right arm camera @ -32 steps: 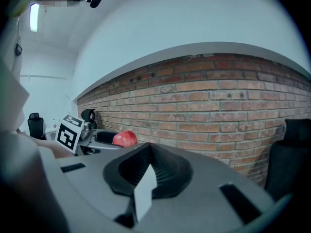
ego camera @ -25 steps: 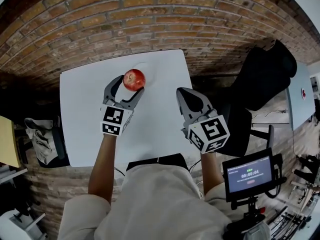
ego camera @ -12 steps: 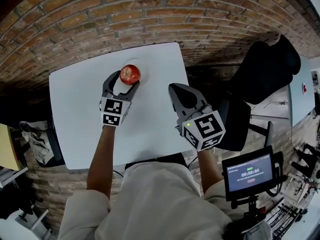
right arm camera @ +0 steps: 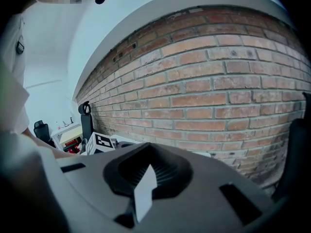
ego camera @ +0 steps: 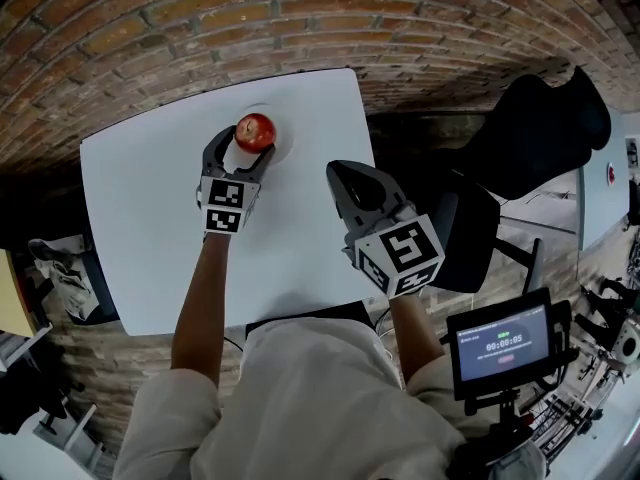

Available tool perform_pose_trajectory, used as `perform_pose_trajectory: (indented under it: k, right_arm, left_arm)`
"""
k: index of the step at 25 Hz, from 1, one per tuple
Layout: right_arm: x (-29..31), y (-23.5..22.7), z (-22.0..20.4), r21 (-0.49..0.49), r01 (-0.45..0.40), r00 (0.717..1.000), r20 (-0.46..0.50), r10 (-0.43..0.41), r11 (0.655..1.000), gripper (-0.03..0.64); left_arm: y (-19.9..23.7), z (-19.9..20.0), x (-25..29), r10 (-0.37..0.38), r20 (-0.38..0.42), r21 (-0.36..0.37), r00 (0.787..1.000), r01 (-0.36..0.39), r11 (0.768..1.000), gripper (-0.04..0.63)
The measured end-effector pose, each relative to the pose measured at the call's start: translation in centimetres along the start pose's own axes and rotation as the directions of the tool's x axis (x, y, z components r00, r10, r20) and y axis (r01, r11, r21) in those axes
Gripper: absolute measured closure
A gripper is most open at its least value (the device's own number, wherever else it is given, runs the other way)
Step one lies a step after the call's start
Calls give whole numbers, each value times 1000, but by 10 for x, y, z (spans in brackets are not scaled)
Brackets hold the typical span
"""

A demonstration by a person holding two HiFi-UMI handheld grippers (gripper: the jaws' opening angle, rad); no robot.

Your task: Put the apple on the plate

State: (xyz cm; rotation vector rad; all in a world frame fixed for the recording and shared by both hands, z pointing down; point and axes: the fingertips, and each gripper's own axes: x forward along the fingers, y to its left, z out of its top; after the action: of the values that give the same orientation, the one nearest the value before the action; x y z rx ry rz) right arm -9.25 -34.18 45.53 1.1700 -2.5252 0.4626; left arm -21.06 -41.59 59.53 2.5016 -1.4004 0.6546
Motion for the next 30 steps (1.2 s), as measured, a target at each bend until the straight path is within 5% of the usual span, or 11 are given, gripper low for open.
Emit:
perform_pose_trajectory:
  k: [20, 30]
  right_arm:
    - [18, -13, -26, 28, -36, 997, -73, 38, 999, 614]
    - [17, -12, -30, 31, -43, 996, -82, 45, 999, 614]
  left_arm:
    - [10, -51, 44, 94, -91, 43, 991, -90, 995, 250]
    - [1, -52, 41, 125, -117, 190, 985, -101, 977, 250]
